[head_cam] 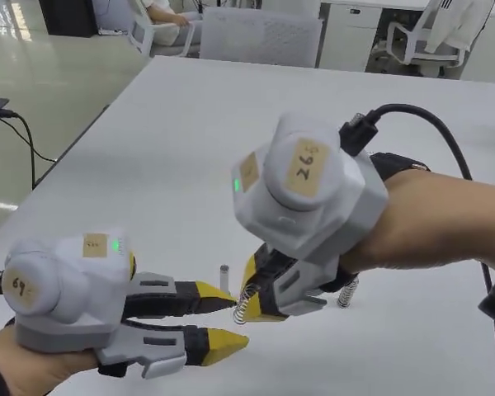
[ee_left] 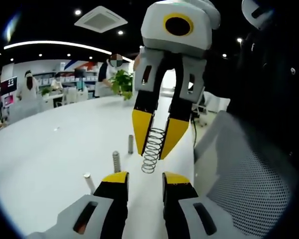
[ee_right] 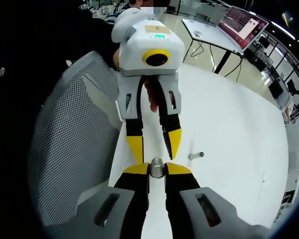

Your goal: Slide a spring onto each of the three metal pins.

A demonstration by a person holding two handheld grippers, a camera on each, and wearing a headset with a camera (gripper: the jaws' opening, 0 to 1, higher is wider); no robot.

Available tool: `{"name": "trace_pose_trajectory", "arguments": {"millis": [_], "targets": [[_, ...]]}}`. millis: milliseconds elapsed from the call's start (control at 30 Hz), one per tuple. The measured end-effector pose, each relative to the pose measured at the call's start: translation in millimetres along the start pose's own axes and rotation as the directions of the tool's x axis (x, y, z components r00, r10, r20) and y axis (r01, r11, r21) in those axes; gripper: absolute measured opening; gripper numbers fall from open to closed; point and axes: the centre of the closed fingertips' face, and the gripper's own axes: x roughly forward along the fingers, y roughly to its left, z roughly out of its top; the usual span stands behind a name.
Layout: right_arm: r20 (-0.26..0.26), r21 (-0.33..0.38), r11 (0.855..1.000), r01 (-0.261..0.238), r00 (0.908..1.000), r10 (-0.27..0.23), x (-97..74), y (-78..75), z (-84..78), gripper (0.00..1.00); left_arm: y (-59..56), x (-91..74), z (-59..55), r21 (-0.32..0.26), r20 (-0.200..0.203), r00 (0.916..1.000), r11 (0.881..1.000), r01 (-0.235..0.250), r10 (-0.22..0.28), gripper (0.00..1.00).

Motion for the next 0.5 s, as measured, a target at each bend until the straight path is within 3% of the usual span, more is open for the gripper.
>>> {"name": "trace_pose_trajectory", "arguments": {"millis": [500], "targets": [[-0.029, 0.014, 1.000, 0.027, 0.9992, -0.026, -6.1, -11.7, -14.1, 0.08, 8.8, -19.2, -16.3, -0.030, -0.013, 0.9963, 0.996, -0.085, 0.085, 0.30]]}}
